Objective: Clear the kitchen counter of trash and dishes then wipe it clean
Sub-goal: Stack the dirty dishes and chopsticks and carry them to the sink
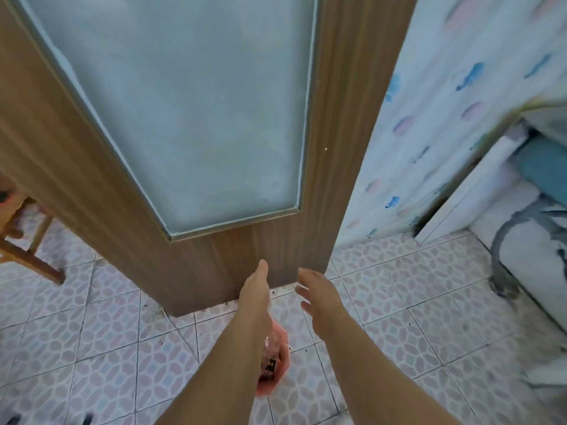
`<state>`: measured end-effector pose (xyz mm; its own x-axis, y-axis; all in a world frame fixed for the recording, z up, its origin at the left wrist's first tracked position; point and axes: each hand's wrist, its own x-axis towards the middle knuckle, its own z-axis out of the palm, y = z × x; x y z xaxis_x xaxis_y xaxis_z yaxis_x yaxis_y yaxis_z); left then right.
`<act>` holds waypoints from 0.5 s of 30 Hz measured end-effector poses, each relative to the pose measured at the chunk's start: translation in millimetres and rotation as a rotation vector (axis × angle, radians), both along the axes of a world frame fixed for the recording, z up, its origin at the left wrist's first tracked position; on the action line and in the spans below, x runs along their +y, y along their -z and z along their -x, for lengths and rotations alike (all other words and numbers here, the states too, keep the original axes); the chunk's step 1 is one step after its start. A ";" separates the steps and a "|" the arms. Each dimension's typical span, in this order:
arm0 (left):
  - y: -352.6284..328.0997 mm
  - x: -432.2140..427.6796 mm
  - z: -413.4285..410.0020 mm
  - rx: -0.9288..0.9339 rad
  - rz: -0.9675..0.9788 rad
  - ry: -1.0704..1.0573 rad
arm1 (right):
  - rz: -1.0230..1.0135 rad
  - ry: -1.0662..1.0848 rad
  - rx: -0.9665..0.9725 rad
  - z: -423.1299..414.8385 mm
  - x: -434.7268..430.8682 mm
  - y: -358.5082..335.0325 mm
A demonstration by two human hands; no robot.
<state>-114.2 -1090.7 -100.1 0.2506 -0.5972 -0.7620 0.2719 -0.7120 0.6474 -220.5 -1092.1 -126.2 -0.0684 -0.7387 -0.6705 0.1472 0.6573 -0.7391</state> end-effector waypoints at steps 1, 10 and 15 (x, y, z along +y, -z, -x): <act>-10.2 -1.8 9.9 0.019 -0.001 0.029 | 0.019 0.041 -0.004 9.8 1.6 -9.5; -89.1 -0.7 154.2 0.091 0.100 0.358 | 0.169 0.401 -0.026 149.3 42.1 -90.2; -113.7 31.8 250.8 0.154 0.144 0.537 | 0.229 0.623 -0.032 242.3 91.4 -110.7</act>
